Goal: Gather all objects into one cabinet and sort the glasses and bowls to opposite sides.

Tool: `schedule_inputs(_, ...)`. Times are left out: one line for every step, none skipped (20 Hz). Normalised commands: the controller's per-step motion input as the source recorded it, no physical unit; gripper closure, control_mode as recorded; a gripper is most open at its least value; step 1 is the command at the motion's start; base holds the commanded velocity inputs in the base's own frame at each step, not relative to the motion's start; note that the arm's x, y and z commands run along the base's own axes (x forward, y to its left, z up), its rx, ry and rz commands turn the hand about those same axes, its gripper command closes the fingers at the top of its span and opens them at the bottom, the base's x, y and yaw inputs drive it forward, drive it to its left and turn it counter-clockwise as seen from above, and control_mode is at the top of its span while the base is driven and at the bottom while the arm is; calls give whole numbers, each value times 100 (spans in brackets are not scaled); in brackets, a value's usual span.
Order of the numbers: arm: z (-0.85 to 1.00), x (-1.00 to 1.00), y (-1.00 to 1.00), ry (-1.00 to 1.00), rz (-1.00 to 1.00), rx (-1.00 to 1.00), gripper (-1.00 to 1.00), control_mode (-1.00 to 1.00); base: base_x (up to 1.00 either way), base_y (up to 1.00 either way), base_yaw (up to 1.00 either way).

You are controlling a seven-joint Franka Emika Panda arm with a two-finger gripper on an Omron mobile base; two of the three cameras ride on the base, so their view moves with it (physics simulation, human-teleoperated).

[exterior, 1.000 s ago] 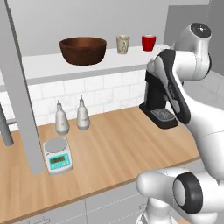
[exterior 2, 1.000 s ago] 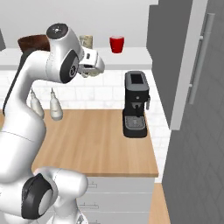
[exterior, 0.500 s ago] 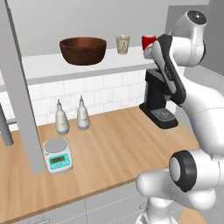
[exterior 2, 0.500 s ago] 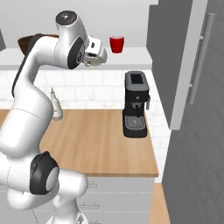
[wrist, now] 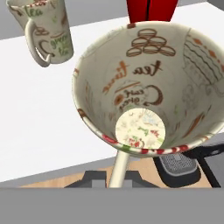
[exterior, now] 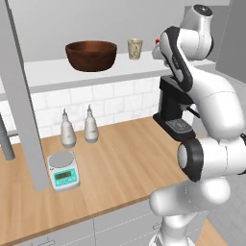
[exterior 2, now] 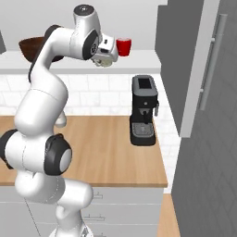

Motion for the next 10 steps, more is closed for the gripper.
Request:
schedule_inputs(-41,16,0,-3,0,0,100,-100,0,0,0)
schedule_inputs(-47,10,0,0,0,0,100,-100,0,0,0)
schedule_inputs(-52,6,0,0,0,0,100,-100,0,0,0)
schedule_inputs(-54,0,0,0,0,0,100,-100,0,0,0)
schedule_inputs(-53,4,0,0,0,0,100,-100,0,0,0)
schedule_inputs(-43,1,0,-2,0,0,100,-100,0,0,0)
schedule_inputs(-32,4,0,-3,0,0,100,-100,0,0,0)
schedule_inputs(-24,11,1,-2,0,0,100,-100,0,0,0)
schedule_inputs(-22,14,1,-2,0,0,100,-100,0,0,0)
schedule_inputs(-21,21,4,0,0,0,100,-100,0,0,0)
